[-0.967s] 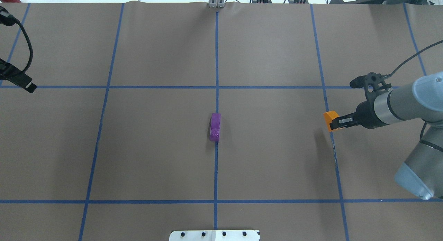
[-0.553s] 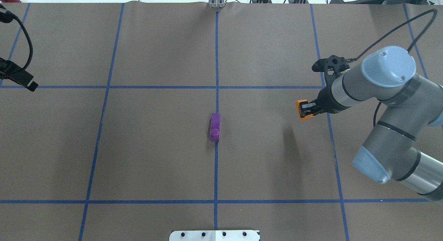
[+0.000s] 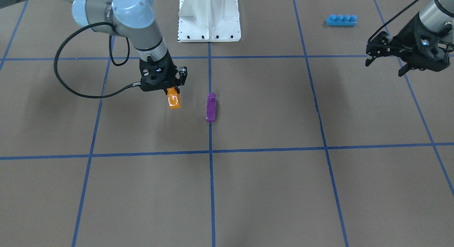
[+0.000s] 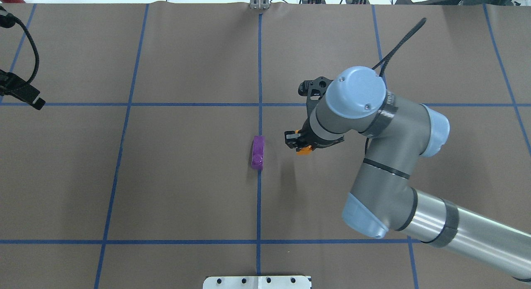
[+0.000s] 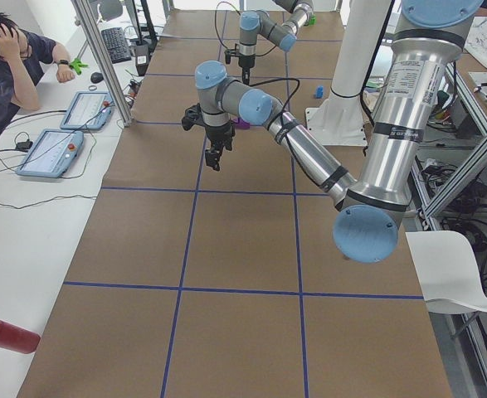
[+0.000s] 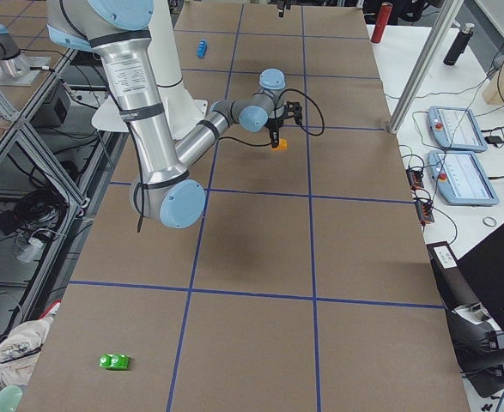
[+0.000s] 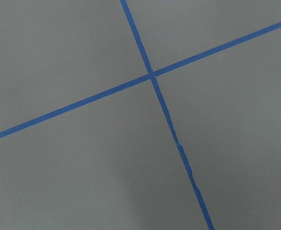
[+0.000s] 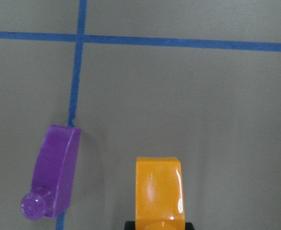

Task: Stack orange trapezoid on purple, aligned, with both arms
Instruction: 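Carry the orange block with the right gripper over the purple block, then lower the orange block onto the purple block with the right gripper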

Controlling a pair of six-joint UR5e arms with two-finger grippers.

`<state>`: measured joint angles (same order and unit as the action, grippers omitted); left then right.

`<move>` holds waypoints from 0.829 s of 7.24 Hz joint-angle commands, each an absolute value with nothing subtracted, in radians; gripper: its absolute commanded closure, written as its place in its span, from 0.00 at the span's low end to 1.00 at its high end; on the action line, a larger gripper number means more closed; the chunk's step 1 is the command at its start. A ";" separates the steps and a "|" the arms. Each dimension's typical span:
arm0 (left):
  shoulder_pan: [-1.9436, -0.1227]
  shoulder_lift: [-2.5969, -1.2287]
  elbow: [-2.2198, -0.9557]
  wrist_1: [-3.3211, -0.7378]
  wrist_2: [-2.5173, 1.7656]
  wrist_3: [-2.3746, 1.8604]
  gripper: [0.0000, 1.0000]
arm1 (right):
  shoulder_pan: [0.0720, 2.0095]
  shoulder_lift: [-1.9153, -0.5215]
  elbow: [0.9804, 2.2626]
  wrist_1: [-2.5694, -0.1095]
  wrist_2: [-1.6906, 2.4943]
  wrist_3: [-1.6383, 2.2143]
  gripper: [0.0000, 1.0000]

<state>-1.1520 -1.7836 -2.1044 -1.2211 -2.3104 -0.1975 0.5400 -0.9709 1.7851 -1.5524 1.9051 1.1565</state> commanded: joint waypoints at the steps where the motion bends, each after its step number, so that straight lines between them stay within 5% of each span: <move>1: -1.152 -1.782 -2.100 -1.220 -2.312 -0.198 0.00 | 0.479 -0.794 1.639 -1.574 1.850 1.261 1.00; 6: -1.149 -1.782 -2.094 -1.220 -2.312 -0.198 0.00 | 0.451 -0.730 1.586 -1.684 1.802 1.284 1.00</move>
<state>-1.1493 -1.7825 -2.0942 -1.2195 -2.3117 -0.1990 0.4518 -0.7368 1.5878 -1.6571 1.8044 1.2845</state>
